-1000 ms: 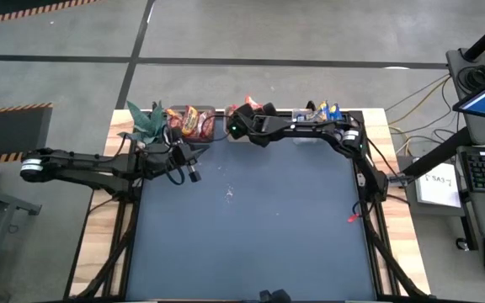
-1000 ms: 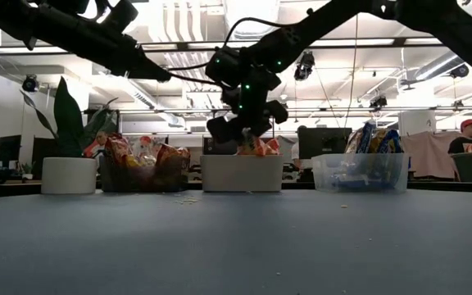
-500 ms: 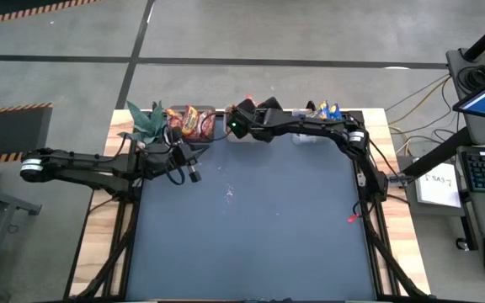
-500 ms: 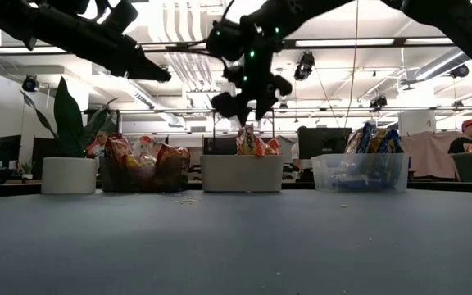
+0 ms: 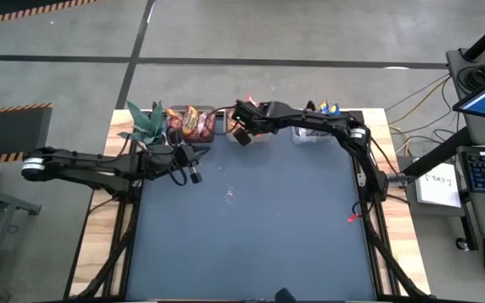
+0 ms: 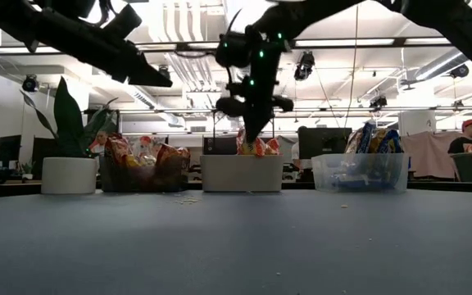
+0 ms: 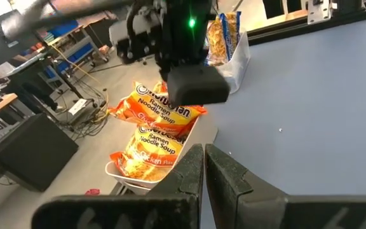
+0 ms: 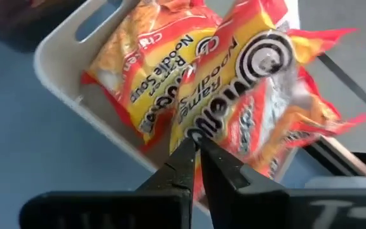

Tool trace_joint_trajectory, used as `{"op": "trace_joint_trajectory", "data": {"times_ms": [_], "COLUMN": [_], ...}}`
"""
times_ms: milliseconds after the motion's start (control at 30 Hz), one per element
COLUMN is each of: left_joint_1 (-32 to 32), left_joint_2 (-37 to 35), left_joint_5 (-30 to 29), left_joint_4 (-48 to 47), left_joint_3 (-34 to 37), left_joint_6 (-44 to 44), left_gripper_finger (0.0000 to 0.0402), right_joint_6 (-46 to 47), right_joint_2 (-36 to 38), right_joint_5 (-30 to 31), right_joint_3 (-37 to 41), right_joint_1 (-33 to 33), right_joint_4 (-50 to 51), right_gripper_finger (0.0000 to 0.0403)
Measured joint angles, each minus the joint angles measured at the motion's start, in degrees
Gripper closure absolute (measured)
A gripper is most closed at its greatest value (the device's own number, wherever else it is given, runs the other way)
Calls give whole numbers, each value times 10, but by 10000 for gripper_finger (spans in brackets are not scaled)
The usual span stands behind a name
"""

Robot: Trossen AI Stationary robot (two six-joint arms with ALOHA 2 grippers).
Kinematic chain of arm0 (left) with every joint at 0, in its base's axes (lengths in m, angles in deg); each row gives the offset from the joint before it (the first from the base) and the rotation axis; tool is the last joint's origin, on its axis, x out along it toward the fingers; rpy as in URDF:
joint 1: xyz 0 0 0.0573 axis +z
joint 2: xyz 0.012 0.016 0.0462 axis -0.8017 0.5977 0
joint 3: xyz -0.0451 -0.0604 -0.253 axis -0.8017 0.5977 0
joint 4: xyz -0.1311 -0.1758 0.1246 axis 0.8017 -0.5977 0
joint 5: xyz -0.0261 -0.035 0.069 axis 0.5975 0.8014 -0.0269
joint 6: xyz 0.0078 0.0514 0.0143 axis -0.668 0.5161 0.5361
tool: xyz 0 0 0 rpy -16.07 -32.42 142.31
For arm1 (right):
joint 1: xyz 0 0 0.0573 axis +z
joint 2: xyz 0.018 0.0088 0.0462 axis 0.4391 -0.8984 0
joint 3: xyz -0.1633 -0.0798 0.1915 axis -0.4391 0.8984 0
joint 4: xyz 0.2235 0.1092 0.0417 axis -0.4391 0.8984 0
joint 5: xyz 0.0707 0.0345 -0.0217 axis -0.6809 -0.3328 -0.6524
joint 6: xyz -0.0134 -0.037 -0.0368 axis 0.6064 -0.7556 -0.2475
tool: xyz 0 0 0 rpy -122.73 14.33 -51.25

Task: Sort Maruchan noodles
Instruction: Put the orange noodle pack into the white bin, then return to Home Position

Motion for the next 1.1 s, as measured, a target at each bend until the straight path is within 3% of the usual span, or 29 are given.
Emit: {"op": "trace_joint_trajectory", "data": {"times_ms": [433, 633, 800, 967, 1100], "left_joint_1": [0, 0, 0, 0, 0], "left_joint_2": [6, 6, -14, -85, -169], "left_joint_5": [0, 5, 85, 157, 212], "left_joint_4": [0, 4, -52, -115, -115], "left_joint_3": [0, 0, 0, 11, 43], "left_joint_6": [0, -2, 4, 4, -12], "left_gripper_finger": [402, 402, 402, 402, 402], "right_joint_6": [28, 35, -37, -147, -256], "right_joint_2": [-2, 7, 57, 143, 242], "right_joint_5": [-23, -23, -20, -31, -100], "right_joint_3": [126, 115, 116, 243, 395], "right_joint_1": [-6, 0, 37, 93, 125], "right_joint_4": [-187, -144, -129, -242, -393], "right_gripper_finger": [394, 394, 394, 394, 394]}}
